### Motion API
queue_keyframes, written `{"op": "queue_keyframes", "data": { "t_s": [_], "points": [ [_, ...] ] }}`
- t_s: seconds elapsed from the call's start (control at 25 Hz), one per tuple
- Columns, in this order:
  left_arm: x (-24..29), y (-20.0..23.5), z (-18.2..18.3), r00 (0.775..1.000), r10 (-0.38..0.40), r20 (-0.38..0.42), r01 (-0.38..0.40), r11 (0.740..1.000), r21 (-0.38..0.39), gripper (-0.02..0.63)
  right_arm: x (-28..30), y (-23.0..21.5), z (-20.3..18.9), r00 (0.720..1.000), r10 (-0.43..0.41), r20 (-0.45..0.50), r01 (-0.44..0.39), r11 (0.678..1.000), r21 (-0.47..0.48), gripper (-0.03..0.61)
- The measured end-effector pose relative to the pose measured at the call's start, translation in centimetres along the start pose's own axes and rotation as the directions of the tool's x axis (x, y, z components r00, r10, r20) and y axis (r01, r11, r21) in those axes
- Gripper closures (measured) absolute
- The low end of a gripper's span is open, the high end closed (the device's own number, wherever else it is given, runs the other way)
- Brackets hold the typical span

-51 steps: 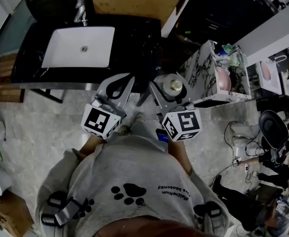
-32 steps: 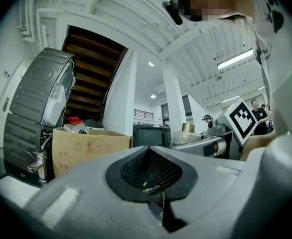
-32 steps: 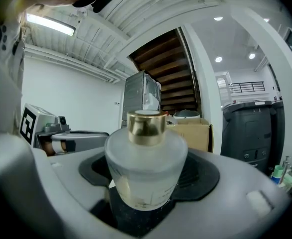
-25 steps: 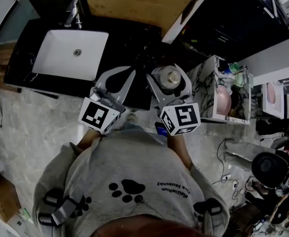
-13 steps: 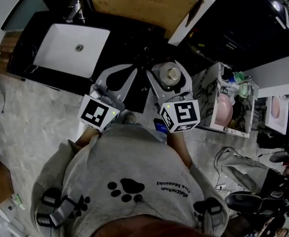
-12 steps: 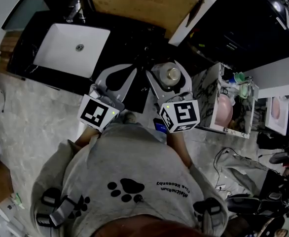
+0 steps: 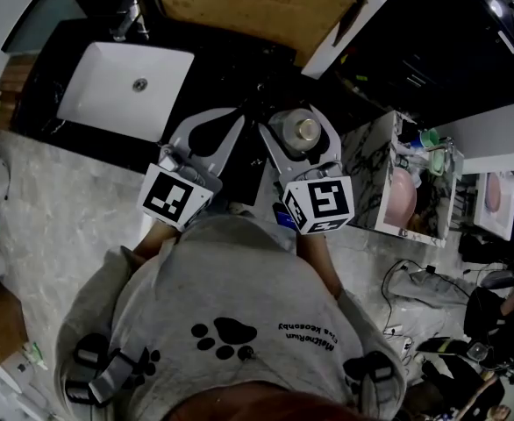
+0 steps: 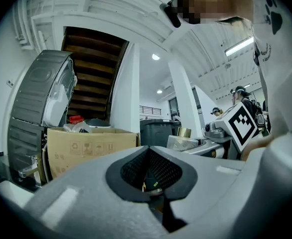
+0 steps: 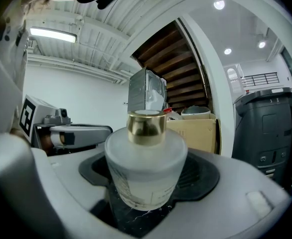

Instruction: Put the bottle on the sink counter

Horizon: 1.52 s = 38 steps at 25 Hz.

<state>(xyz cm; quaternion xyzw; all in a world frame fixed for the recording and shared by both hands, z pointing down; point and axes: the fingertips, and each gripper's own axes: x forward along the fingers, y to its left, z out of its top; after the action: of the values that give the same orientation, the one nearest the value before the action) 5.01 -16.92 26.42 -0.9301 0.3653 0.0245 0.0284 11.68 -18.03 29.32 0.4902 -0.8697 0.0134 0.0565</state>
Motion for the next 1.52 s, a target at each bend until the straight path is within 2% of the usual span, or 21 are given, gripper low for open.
{"op": "queue_keyframes", "data": {
  "t_s": [0.4,0.8,1.04,1.52],
  "points": [
    [3.4,2.6,-0.6,0.998,-0.065,-0.003,0.065,0.998,0.010,0.611,3.3,-2.0,-0.4,0.999,-0.035,-0.029,0.035,0.999,-0.022,0.241],
    [6.5,4.9,-3.1,0.992,-0.123,-0.033,0.123,0.992,0.004,0.611,6.8,-3.8,-2.2,0.996,-0.043,-0.077,0.041,0.999,-0.035,0.241],
    [8.4,6.2,-5.0,0.987,-0.153,-0.055,0.154,0.988,0.006,0.611,9.3,-4.9,-2.2,0.997,-0.042,-0.066,0.041,0.999,-0.021,0.241],
    [11.8,8.3,-8.2,0.982,-0.173,-0.080,0.173,0.985,-0.004,0.611,13.0,-7.6,-4.6,0.996,-0.028,-0.089,0.026,0.999,-0.019,0.239]
  ]
}}
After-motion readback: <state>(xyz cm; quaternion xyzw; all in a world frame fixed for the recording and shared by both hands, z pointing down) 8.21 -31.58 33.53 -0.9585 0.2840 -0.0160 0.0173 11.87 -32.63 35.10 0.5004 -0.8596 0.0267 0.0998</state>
